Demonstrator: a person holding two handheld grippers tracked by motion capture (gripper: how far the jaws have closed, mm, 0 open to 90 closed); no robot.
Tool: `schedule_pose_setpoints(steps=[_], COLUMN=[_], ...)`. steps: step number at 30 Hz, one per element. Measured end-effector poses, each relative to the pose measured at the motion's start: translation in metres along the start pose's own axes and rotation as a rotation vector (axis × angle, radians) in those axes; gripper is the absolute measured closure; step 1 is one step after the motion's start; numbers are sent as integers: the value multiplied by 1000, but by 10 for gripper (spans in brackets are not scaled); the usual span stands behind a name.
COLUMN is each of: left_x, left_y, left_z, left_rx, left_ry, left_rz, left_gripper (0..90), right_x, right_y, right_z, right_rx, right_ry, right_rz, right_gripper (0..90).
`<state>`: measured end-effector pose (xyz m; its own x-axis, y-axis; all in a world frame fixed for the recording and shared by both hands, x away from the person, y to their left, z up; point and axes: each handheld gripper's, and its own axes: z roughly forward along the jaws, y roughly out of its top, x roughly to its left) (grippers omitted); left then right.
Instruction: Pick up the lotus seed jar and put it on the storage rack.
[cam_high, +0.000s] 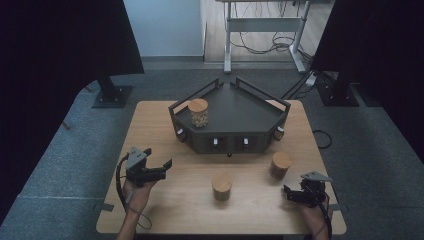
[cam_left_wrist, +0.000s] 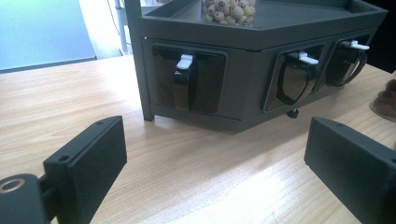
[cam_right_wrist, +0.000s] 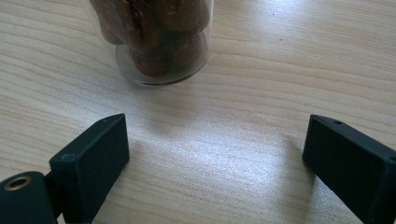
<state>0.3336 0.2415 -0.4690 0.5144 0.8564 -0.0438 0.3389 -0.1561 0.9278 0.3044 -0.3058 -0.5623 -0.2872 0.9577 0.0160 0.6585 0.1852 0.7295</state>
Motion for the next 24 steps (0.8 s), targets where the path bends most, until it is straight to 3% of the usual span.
schedule_pose_setpoints(steps=[24], left_x=[-4], left_y=[-23], left_z=[-3], left_rx=[45], left_ry=[4], left_rz=[3], left_gripper=[55], right_x=[0], right_y=[0], right_z=[0], right_rx=[0], right_ry=[-1], right_rz=[1], right_gripper=[65])
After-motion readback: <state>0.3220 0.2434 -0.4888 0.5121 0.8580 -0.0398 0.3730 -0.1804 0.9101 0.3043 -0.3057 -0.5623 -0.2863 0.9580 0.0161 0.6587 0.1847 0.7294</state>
